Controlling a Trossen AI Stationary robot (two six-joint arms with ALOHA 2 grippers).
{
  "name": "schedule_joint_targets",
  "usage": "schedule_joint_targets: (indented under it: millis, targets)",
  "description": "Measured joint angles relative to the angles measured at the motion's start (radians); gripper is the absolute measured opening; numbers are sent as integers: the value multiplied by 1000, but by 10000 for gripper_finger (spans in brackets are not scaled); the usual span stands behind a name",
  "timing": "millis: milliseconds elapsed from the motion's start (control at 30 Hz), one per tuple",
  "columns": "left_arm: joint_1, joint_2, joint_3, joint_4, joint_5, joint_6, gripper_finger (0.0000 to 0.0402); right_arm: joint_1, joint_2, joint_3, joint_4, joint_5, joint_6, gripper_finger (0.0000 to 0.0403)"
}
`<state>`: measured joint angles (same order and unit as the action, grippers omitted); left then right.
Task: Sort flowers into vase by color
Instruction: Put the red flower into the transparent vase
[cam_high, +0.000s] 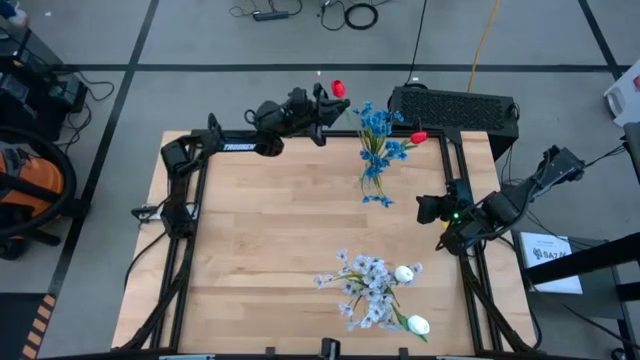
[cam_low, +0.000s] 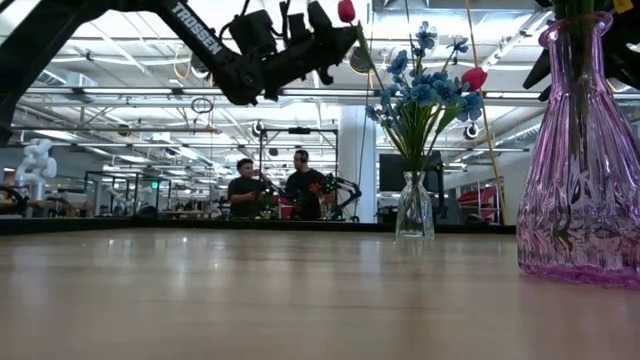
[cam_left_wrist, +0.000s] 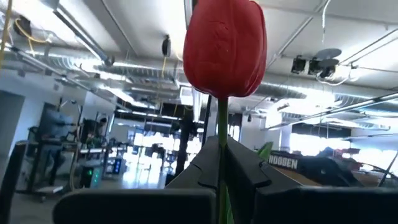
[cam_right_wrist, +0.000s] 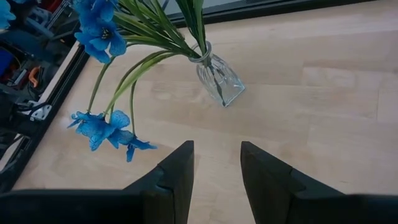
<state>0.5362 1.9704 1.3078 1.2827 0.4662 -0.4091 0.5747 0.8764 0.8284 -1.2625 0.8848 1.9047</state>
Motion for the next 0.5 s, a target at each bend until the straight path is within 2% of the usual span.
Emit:
schedule_joint_targets:
  millis: [500]
  targets:
    - [-26,105,13,-8,15,113,6,0,0,0,4,-53,-5,123]
